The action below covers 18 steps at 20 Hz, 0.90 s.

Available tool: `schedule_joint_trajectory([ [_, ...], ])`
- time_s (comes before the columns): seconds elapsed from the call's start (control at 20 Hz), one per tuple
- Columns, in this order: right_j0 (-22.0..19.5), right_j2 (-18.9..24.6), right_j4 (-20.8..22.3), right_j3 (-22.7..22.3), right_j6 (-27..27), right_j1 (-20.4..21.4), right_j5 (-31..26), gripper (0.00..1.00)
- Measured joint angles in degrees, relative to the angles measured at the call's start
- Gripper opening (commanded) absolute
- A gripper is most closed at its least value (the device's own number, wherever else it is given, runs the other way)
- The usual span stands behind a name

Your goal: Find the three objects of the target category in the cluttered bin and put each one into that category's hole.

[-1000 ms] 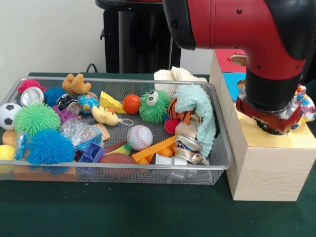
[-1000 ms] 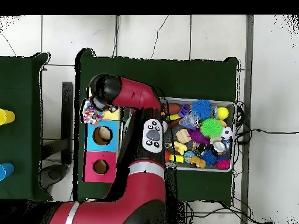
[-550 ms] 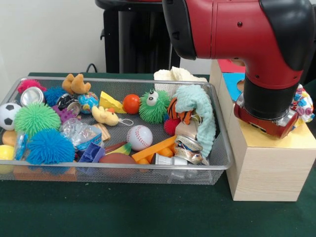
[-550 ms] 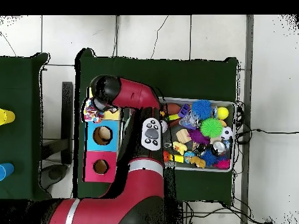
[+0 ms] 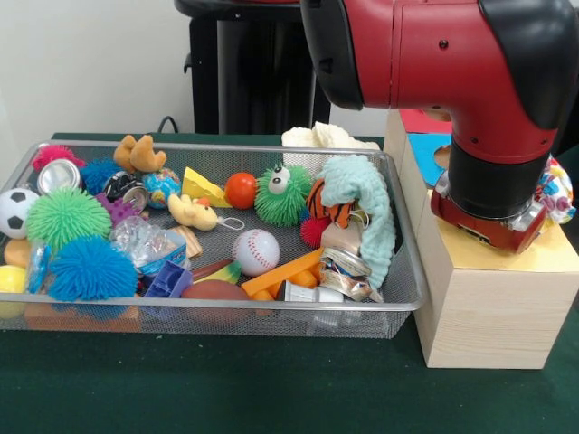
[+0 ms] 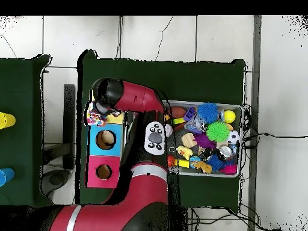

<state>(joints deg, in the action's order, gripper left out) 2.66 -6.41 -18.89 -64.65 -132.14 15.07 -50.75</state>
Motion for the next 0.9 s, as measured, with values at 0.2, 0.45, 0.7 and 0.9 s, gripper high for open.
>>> schedule_joint_trajectory([
  [0.2, 0.00, 0.00, 0.00, -0.01, 0.00, 0.01, 0.01, 1.00],
  [0.45, 0.00, 0.01, 0.01, -0.02, 0.00, 0.04, 0.01, 1.00],
  [0.7, 0.04, 0.02, 0.06, -0.37, 0.00, 0.37, 0.09, 1.00],
  [0.9, 0.34, 0.00, 0.19, -0.98, 0.00, 1.11, 0.08, 1.00],
])
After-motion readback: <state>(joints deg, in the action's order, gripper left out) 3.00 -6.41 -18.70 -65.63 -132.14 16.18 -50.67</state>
